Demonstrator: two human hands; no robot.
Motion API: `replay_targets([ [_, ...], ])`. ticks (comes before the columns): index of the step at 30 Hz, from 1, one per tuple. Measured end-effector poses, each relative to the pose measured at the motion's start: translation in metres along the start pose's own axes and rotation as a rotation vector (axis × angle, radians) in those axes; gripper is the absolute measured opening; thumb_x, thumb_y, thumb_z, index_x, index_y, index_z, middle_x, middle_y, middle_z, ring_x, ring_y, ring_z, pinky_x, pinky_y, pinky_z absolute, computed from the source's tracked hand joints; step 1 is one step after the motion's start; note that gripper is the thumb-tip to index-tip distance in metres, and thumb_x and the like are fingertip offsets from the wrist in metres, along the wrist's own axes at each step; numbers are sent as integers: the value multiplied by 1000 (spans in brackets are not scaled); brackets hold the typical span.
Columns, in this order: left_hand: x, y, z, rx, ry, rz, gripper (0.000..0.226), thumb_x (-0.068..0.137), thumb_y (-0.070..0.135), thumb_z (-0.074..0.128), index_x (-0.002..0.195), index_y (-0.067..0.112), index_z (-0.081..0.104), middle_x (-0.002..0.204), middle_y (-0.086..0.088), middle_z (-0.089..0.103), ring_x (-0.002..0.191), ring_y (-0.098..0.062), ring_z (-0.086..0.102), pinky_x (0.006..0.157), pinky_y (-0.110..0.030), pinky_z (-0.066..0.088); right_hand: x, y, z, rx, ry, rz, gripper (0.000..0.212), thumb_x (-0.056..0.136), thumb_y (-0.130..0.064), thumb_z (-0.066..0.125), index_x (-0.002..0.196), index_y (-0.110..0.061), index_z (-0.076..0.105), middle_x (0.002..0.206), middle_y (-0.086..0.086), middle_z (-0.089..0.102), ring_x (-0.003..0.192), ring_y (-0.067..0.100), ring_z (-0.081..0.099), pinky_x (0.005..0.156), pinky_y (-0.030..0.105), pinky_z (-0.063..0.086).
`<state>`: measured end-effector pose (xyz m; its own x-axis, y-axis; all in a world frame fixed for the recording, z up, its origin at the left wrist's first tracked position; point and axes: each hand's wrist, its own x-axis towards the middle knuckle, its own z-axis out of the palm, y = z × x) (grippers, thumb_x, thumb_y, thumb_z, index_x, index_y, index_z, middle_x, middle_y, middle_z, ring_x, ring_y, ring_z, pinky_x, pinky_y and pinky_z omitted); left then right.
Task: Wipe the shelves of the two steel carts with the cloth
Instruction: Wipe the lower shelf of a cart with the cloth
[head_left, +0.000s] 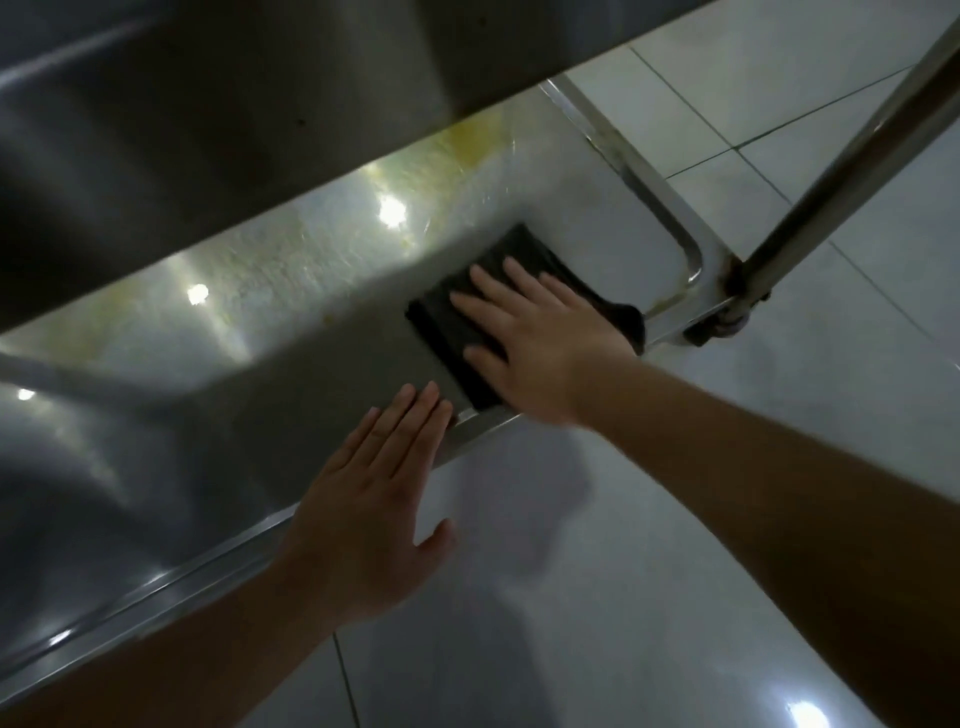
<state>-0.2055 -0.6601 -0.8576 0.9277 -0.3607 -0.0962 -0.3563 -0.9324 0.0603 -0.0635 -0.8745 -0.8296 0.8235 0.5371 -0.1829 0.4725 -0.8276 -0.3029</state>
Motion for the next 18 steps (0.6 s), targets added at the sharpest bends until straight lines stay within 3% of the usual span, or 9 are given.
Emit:
replay_targets([
  [4, 0, 0, 1, -15, 3, 2, 104, 85, 56, 60, 169, 13, 17, 178, -1, 7, 164, -19, 7, 129, -42, 13, -49, 35, 6, 8, 42, 166, 70, 98, -70, 7, 163, -44, 8, 173, -12, 1, 159, 16, -5, 126, 41, -4],
  [7, 1, 0, 1, -28, 8, 5, 104, 83, 55, 60, 168, 12, 19, 178, -2, 10, 164, -19, 9, 129, -43, 15, -28, 79, -7, -39, 23, 345, 75, 97, -66, 5, 165, -37, 8, 175, -4, 1, 161, 26, -2, 129, 49, 4],
  [9, 0, 0, 0, -37, 3, 1, 105, 81, 55, 60, 168, 12, 20, 177, -2, 11, 164, -19, 9, 129, -43, 15, 0, 91, -16, -43, -11, 350, 82, 92, -65, 3, 166, -30, 10, 175, 3, -1, 160, 31, -5, 129, 55, 5],
  [13, 1, -1, -1, -31, -23, -7, 107, 80, 57, 61, 168, 12, 21, 177, -2, 11, 164, -19, 8, 129, -41, 13, 61, 82, -37, 122, 82, 365, 66, 106, -54, 29, 166, -30, 17, 175, 0, 7, 161, 28, 1, 128, 48, 2],
  [18, 3, 0, -3, -23, -46, 1, 109, 81, 57, 62, 169, 13, 15, 178, -2, 6, 164, -18, 4, 130, -40, 12, 124, 80, -71, 108, 41, 286, 65, 108, -49, 33, 166, -24, 18, 174, 6, 10, 160, 32, 4, 128, 51, 6],
])
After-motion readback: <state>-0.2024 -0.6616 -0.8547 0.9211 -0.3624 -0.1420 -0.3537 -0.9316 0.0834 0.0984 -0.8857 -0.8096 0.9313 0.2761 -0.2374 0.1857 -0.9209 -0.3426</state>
